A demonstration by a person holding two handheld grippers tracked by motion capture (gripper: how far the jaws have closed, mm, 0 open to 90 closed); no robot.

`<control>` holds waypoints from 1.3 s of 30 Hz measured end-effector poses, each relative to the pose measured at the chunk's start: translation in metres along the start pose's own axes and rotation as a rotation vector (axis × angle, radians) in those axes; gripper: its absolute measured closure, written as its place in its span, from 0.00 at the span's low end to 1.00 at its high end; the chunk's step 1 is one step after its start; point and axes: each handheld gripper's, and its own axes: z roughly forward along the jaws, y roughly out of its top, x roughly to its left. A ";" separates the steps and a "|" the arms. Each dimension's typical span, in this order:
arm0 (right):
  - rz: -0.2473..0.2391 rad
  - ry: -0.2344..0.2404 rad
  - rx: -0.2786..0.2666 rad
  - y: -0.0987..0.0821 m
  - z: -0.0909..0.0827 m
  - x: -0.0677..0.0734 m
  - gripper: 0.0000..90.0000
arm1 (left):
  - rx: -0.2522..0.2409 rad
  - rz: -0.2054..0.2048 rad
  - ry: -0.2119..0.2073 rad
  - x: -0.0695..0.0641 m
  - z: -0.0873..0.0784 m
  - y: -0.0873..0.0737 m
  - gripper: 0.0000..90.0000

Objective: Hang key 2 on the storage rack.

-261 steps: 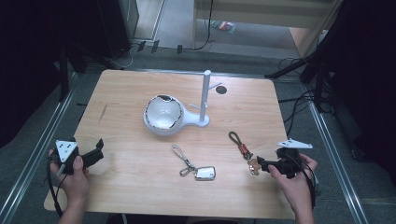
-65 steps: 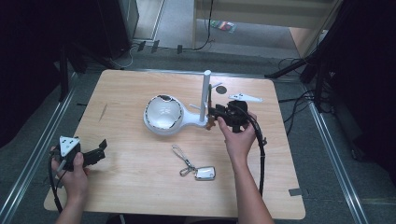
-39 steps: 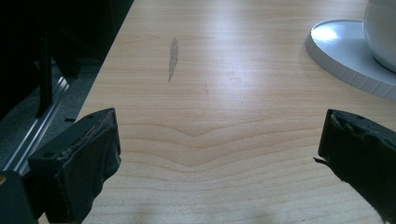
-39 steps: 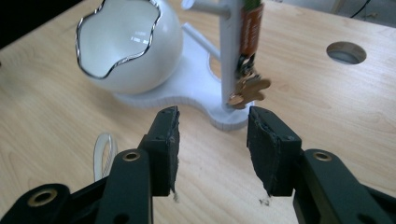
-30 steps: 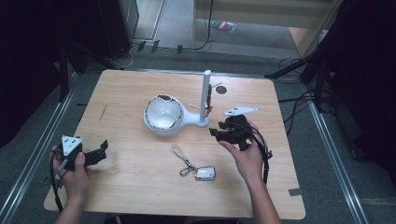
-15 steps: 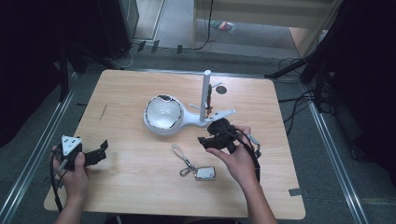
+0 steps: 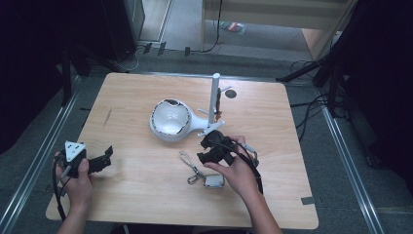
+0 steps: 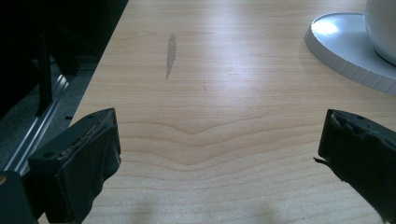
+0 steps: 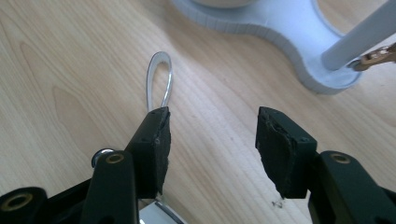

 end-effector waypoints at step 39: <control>0.018 0.088 0.286 0.004 0.046 0.028 0.77 | 0.007 0.000 -0.016 0.001 0.001 0.000 0.00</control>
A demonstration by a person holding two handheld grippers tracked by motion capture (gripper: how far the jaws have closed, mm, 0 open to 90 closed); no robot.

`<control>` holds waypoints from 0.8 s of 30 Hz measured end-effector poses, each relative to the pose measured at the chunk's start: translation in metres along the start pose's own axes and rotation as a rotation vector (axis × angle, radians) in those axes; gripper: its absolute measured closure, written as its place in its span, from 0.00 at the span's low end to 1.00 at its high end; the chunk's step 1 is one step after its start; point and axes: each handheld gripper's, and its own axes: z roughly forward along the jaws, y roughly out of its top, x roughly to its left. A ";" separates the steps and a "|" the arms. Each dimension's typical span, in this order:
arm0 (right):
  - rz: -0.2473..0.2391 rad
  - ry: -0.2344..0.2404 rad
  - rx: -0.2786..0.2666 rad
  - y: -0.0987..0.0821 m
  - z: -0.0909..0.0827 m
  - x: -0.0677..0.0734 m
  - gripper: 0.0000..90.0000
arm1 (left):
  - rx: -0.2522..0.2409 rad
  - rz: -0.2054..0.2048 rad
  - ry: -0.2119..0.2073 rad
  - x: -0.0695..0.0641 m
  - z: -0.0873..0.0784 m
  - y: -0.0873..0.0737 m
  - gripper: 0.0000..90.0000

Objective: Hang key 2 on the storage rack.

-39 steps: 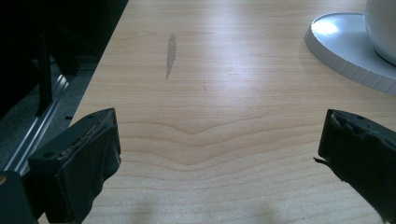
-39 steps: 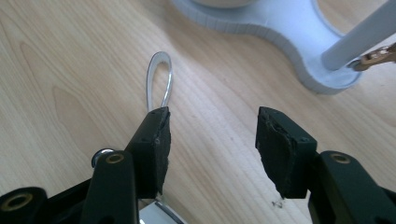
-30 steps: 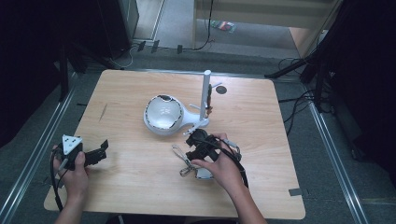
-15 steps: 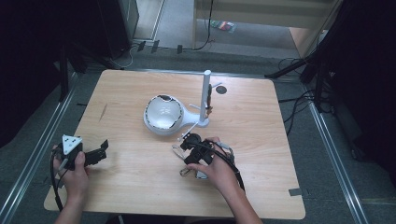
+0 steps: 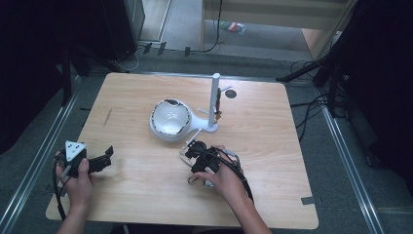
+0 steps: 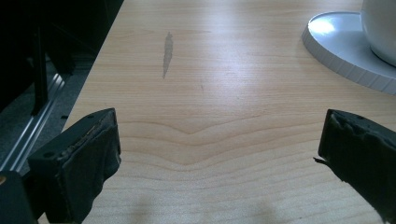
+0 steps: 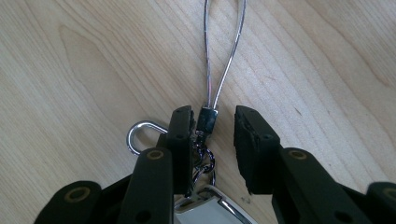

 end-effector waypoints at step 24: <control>-0.036 -0.093 -0.008 -0.004 0.005 0.009 0.93 | 0.001 -0.010 -0.001 0.001 0.000 0.000 0.00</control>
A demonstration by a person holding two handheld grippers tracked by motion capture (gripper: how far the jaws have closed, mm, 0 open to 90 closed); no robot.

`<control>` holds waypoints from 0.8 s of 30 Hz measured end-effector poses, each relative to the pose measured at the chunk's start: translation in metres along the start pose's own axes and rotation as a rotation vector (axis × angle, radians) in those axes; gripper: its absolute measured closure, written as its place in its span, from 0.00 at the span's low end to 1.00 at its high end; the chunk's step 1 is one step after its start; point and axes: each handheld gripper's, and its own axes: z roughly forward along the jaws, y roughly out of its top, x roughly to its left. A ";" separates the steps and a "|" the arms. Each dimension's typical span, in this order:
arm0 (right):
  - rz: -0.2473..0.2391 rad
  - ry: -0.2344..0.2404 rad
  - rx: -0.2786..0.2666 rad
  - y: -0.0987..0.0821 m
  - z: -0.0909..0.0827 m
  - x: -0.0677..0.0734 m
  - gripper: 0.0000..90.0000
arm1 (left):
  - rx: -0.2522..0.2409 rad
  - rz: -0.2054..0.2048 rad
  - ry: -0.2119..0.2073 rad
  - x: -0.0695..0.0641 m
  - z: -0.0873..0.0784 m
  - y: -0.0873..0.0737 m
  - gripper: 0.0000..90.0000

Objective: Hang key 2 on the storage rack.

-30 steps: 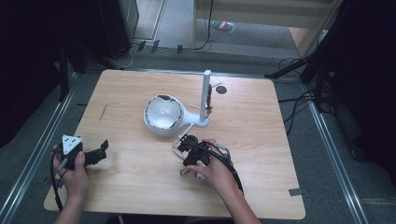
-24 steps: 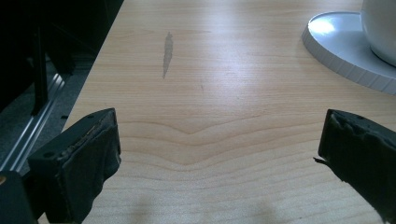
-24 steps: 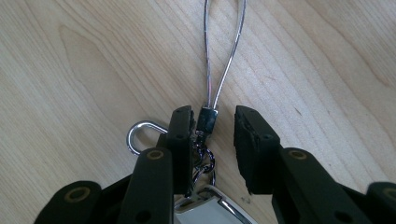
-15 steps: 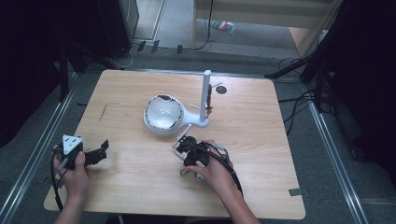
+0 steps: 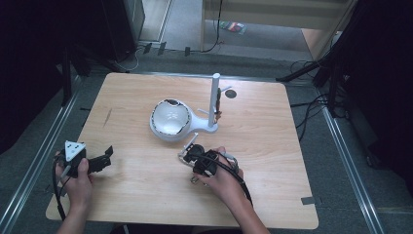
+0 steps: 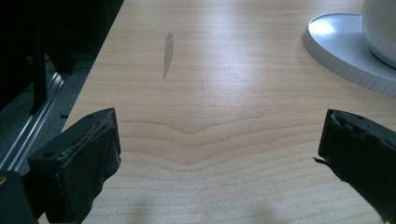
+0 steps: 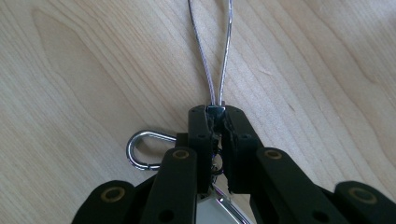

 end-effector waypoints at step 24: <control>0.089 -0.057 -0.284 -0.017 -0.049 -0.018 0.93 | -0.005 0.003 0.004 -0.001 0.000 0.000 0.00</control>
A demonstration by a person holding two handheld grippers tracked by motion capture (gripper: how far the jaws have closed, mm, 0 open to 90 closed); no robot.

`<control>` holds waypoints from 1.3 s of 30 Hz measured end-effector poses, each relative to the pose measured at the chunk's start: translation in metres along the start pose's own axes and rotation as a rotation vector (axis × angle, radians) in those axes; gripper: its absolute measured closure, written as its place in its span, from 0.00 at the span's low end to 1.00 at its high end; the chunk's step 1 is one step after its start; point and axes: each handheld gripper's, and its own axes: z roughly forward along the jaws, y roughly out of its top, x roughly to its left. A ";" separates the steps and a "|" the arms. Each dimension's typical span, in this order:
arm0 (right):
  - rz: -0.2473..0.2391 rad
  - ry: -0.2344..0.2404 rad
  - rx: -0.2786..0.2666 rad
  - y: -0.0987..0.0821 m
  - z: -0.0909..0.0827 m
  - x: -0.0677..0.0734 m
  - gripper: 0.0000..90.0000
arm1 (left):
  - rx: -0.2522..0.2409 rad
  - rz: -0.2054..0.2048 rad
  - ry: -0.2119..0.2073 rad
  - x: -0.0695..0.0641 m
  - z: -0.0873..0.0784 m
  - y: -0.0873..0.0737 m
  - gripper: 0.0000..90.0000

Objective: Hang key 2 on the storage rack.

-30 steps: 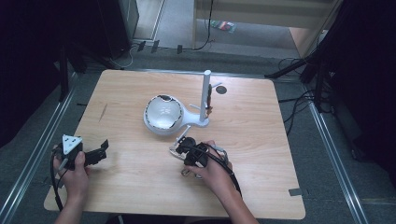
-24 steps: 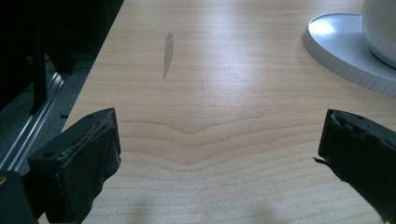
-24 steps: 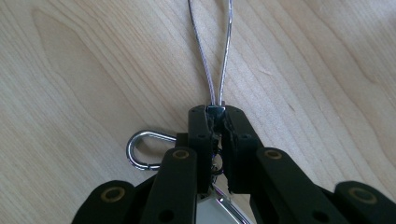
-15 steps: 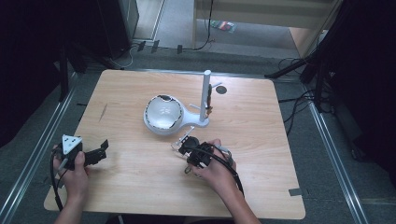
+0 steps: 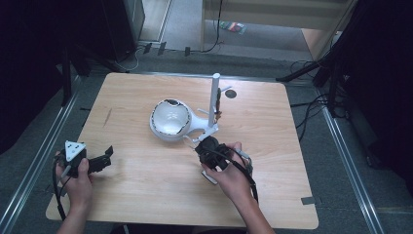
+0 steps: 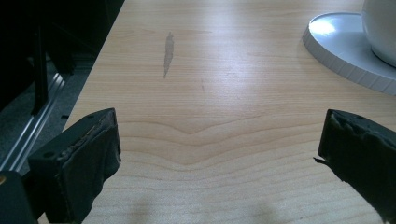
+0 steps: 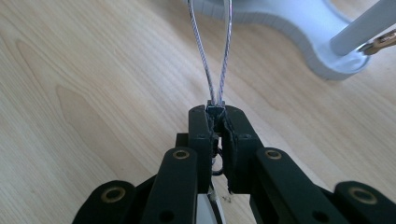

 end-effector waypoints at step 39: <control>0.118 -0.210 -0.480 -0.010 -0.067 -0.010 0.93 | 0.002 -0.004 -0.003 0.001 0.000 0.000 0.00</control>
